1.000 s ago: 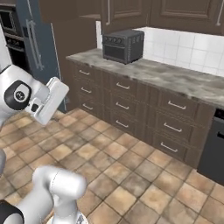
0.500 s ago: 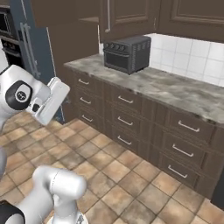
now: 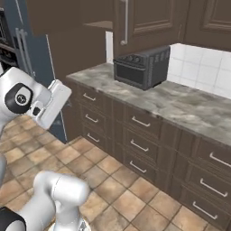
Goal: Retrieve the tupperware and aluminum foil from the cabinet and place them on the dining counter near the plate with shrimp and steak to prepare for storing leftovers.
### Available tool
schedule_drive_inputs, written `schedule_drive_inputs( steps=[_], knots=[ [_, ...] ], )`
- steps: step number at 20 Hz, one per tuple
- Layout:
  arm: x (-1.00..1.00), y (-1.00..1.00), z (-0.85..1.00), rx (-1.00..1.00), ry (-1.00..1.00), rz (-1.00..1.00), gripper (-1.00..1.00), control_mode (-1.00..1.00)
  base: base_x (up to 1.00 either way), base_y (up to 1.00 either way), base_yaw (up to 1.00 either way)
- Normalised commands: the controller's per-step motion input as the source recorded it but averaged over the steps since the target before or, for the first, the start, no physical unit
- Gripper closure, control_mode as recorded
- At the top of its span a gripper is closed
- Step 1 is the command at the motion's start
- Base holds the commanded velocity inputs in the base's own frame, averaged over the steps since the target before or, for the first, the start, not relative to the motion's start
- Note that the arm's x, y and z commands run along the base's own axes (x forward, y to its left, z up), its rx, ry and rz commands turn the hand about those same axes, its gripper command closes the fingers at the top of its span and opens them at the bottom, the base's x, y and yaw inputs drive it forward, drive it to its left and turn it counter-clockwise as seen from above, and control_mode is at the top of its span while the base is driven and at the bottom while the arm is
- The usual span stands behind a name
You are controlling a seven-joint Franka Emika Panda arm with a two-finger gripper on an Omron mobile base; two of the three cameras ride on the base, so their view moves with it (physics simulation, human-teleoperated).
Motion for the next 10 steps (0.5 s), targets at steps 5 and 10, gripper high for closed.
schedule_drive_inputs(
  steps=[5,10],
  knots=[
    [0.00,0.00,0.00,0.00,0.00,0.00,-1.00,1.00,1.00,0.52,-0.19],
    [0.00,0.00,0.00,0.00,0.00,0.00,-1.00,1.00,1.00,0.44,-0.26]
  ],
)
